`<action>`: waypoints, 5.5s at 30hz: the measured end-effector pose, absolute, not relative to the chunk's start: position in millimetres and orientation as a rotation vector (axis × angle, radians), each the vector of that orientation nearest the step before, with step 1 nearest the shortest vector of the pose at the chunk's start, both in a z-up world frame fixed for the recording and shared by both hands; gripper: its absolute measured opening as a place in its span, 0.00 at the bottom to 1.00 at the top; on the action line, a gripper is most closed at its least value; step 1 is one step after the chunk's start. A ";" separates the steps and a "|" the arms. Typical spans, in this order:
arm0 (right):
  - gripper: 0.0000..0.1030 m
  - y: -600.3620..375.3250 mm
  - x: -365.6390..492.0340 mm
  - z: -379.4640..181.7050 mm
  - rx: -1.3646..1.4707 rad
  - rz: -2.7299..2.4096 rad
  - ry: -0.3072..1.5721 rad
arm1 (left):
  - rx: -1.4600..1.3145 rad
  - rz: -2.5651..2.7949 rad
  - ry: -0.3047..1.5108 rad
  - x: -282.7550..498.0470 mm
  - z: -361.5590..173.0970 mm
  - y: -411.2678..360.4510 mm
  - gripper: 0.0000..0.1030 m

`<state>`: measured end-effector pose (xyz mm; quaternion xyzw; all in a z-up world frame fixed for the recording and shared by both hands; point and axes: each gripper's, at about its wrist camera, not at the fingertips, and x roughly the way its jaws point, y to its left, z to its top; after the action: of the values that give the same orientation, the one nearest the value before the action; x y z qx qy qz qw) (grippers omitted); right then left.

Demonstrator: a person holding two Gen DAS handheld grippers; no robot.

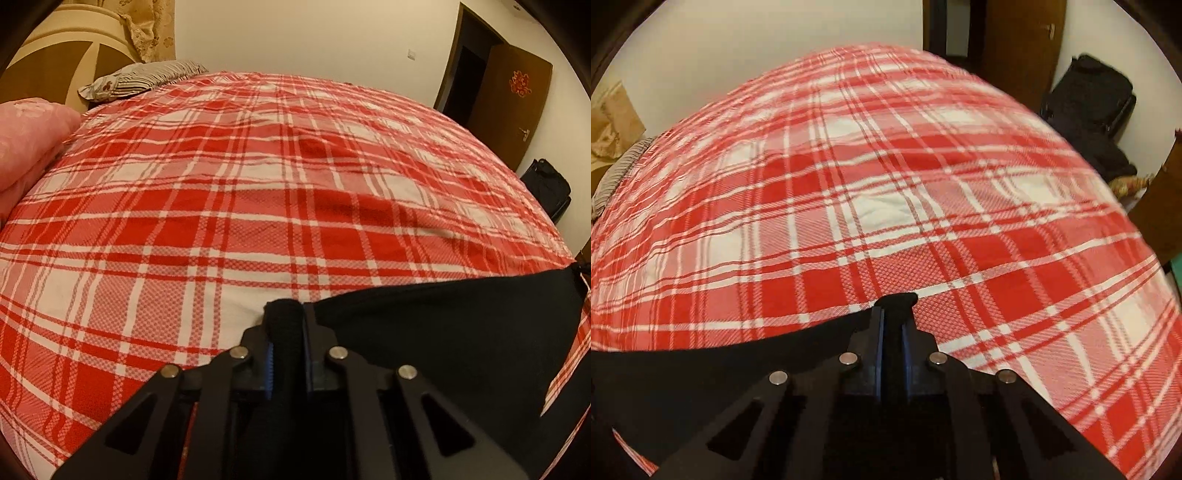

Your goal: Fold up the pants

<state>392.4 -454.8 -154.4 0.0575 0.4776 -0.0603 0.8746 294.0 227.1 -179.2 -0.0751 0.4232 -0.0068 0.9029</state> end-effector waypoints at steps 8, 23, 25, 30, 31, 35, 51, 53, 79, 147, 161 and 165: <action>0.08 -450.8 344.3 -105.9 0.055 -0.105 0.845 | -0.180 -0.030 0.787 275.1 -149.9 231.6 0.11; 0.06 -466.5 236.6 -82.3 0.087 -0.075 0.642 | -0.196 -0.117 0.627 221.8 -114.9 234.4 0.11; 0.06 -470.4 221.8 -82.7 0.105 -0.076 0.624 | -0.197 -0.128 0.614 212.5 -113.4 236.2 0.11; 0.06 -475.6 185.5 -82.4 0.130 -0.079 0.582 | -0.195 -0.170 0.564 189.0 -109.9 237.8 0.11; 0.06 -476.4 179.0 -82.2 0.134 -0.080 0.574 | -0.196 -0.186 0.552 182.1 -109.6 237.8 0.11; 0.06 -484.3 152.9 -85.5 0.156 -0.093 0.561 | -0.195 -0.221 0.537 162.8 -114.4 237.8 0.11; 0.06 -515.7 87.9 -118.4 0.240 -0.154 0.598 | -0.177 -0.267 0.561 92.0 -161.1 239.6 0.12; 0.06 -518.5 84.6 -123.5 0.244 -0.155 0.614 | -0.187 -0.273 0.566 88.7 -165.6 241.7 0.13; 0.35 -371.1 52.0 -76.6 -0.008 0.104 0.610 | -0.100 -0.067 0.668 52.9 -169.2 283.2 0.50; 0.04 -103.6 65.7 -178.3 -0.522 0.532 0.748 | -0.143 -0.166 0.752 104.3 -181.7 212.0 0.60; 0.02 -113.5 49.0 -187.6 -0.515 0.582 0.785 | -0.210 -0.131 0.770 95.6 -184.7 233.9 0.67; 0.00 -109.4 52.9 -201.6 -0.549 0.588 0.830 | -0.164 -0.087 0.685 86.0 -161.2 229.4 0.67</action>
<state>52.9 -109.4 -201.6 -0.2597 0.3923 0.2778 0.8375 86.0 229.4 -161.2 -0.0802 0.3355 -0.0428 0.9376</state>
